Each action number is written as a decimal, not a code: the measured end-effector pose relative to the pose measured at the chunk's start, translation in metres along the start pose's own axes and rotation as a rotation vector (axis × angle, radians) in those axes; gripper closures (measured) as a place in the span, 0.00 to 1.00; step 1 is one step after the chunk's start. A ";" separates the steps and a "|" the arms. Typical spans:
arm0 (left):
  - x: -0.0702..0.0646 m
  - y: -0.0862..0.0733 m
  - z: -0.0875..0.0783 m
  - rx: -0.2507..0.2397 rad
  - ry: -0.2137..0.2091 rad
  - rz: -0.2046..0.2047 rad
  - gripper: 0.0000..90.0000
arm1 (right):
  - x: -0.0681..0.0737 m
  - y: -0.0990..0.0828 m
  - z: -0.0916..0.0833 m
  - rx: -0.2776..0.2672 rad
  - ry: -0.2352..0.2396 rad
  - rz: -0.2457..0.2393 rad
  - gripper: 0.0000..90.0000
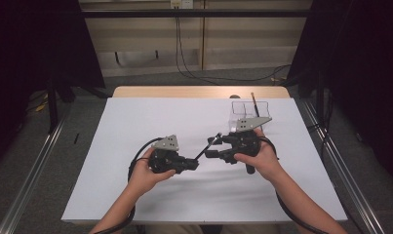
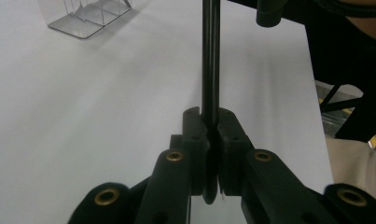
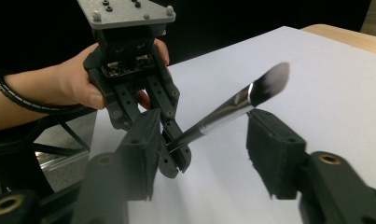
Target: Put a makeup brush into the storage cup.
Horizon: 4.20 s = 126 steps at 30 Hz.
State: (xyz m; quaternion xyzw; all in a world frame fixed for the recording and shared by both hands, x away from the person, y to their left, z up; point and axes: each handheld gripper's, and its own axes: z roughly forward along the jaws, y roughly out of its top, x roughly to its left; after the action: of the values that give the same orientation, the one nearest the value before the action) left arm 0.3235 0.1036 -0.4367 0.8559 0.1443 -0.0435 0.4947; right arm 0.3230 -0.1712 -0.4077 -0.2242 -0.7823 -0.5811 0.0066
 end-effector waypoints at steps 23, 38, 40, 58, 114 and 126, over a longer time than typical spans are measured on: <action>0.000 0.004 0.011 -0.022 -0.010 -0.053 0.93 | -0.005 -0.002 -0.001 -0.040 0.052 0.099 0.91; -0.002 0.007 0.028 -0.030 -0.022 -0.071 0.89 | -0.007 0.000 0.001 -0.061 0.073 0.144 0.94; -0.002 0.007 0.030 -0.038 -0.027 -0.076 0.89 | -0.007 0.000 0.001 -0.063 0.072 0.141 0.94; -0.003 0.005 0.033 -0.092 -0.055 -0.113 0.81 | -0.006 0.001 0.002 -0.096 0.054 0.137 0.95; 0.009 -0.005 -0.028 -0.206 0.077 -0.086 0.03 | -0.004 0.005 -0.009 -0.120 0.039 0.091 0.95; 0.011 -0.011 -0.043 -0.215 0.101 -0.087 0.03 | -0.005 0.004 -0.010 -0.124 0.031 0.088 0.95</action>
State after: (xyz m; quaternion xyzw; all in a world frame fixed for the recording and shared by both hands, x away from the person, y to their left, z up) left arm 0.3273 0.1485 -0.4265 0.7920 0.2098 -0.0060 0.5734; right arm 0.3262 -0.1813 -0.4016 -0.2494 -0.7339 -0.6311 0.0307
